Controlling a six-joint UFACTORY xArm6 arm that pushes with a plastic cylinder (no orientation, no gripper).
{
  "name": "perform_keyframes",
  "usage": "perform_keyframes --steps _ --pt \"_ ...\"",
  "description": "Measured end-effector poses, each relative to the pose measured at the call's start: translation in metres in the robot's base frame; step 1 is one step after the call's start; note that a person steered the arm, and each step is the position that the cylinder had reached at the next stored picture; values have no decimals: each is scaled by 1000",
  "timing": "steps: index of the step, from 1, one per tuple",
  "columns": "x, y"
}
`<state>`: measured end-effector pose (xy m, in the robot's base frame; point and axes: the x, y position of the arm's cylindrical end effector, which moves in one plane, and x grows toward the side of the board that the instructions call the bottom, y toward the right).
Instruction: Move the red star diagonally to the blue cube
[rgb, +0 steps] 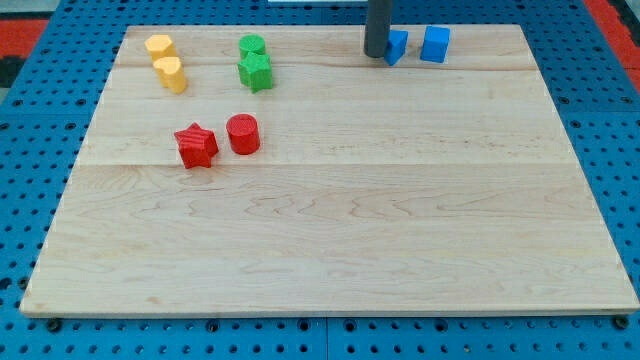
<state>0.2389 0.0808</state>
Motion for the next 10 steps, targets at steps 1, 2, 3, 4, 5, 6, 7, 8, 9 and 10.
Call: perform_keyframes --steps 1,2,3,4,5,6,7,8,9,10 --pt "-3 13" --pt "65 -31" --pt "171 -72" --pt "241 -163" --pt "273 -270" --pt "258 -331" --pt "215 -286" --pt "174 -218" --pt "146 -162" --pt "142 -141"
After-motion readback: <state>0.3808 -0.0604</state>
